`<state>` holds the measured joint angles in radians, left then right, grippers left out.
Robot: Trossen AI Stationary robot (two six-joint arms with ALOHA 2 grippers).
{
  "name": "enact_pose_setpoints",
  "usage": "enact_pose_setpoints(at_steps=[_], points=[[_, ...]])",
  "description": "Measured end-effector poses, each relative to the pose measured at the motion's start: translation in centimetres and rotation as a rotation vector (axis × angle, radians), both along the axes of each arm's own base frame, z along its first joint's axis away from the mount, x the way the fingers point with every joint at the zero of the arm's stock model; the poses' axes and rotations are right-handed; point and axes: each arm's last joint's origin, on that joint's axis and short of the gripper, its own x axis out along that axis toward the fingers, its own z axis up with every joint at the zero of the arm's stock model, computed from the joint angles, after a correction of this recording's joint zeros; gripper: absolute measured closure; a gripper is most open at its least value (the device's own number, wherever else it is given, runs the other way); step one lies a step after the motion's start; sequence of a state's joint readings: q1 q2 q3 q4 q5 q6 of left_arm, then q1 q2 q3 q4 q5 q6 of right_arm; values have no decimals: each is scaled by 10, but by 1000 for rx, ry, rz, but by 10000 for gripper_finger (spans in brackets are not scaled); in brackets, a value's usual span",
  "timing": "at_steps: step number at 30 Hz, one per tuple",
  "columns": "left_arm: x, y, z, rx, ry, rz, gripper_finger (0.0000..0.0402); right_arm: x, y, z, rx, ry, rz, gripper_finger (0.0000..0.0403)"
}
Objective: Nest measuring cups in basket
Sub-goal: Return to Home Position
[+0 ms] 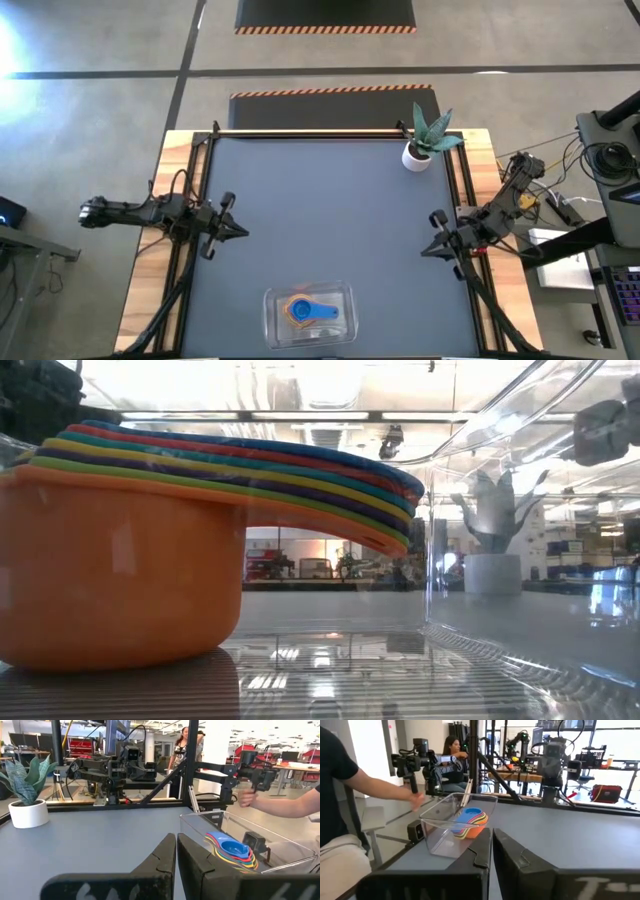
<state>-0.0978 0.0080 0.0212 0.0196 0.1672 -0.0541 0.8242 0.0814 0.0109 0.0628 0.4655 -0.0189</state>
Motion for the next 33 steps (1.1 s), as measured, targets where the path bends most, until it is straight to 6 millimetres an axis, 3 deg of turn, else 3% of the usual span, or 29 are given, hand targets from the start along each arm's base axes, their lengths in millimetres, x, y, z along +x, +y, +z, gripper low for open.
enact_pose_setpoints(at_steps=[33], points=[[0,0,0,0,0,2,402,0,-1,4,-9,-11,-7,394]])
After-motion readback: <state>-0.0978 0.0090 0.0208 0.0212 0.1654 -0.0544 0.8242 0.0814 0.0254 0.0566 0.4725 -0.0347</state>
